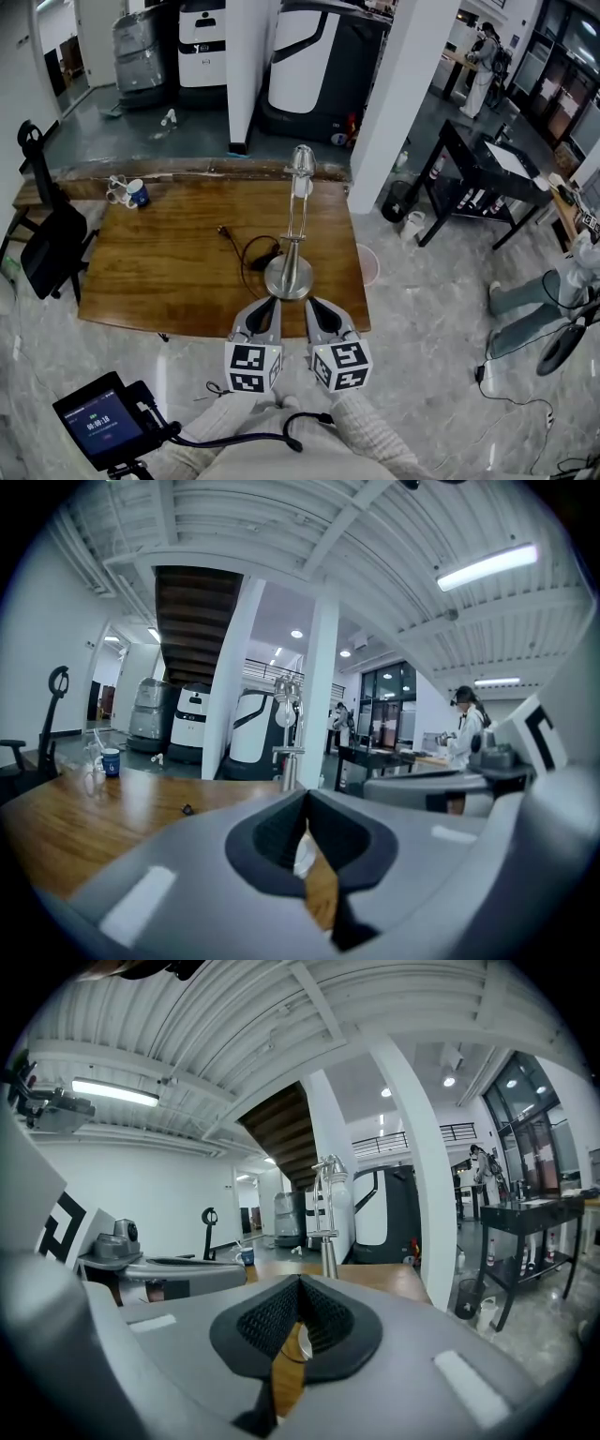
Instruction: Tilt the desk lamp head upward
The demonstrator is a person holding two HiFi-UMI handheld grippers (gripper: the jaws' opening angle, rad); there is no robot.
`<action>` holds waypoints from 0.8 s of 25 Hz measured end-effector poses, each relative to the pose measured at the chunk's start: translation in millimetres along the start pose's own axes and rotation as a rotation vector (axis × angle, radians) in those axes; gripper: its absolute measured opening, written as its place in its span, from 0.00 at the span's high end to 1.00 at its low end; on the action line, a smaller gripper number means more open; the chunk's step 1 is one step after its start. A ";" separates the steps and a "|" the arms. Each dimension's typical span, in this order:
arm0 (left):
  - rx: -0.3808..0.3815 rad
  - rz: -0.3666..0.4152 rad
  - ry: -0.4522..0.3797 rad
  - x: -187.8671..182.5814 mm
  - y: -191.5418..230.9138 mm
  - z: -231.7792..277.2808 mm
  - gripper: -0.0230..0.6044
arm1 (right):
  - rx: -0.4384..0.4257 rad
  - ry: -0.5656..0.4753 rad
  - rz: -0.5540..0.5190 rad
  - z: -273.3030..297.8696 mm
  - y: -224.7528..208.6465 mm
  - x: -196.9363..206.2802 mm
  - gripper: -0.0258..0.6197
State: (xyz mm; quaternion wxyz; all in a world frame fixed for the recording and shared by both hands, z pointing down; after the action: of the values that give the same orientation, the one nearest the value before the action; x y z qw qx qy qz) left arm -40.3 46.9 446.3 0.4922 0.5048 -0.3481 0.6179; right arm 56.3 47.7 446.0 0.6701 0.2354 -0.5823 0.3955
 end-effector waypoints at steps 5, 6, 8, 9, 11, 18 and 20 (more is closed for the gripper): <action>0.010 -0.002 0.007 1.0 -3.1 0.0 0.95 | -0.001 0.005 -0.014 -1.4 3.2 -2.4 0.96; 0.010 -0.001 0.007 1.3 -2.9 -0.1 0.95 | -0.001 0.007 -0.017 -1.4 4.0 -1.9 0.96; 0.010 -0.002 0.009 2.7 -2.0 -0.3 0.95 | -0.001 0.010 -0.020 -1.7 5.2 -0.9 0.96; 0.011 -0.006 0.010 3.4 -1.6 -0.4 0.95 | 0.000 0.010 -0.021 -2.0 5.5 -0.8 0.96; 0.016 -0.016 0.014 3.9 -2.1 -0.7 0.95 | 0.002 0.009 -0.023 -2.7 5.4 -1.6 0.96; 0.031 0.018 0.022 8.5 -5.6 -2.5 0.95 | -0.001 0.012 -0.035 -3.2 7.5 -0.6 0.96; 0.037 0.036 0.019 9.4 -7.4 -2.4 0.95 | -0.003 0.014 -0.033 -2.6 8.1 0.0 0.96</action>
State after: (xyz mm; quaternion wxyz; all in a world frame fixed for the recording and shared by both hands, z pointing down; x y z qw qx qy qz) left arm -33.9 53.5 454.3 0.4751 0.5015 -0.3407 0.6377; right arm 51.4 54.4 444.3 0.6808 0.2414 -0.5744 0.3851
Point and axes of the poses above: the fingertips, and each gripper's own axes: z forward along the fingers, y to its left, x out of its underside, the point moved 3 cm from there along -z, backward along the fingers, and after that the axes turned 9 degrees about -x, right-handed, at the moved point
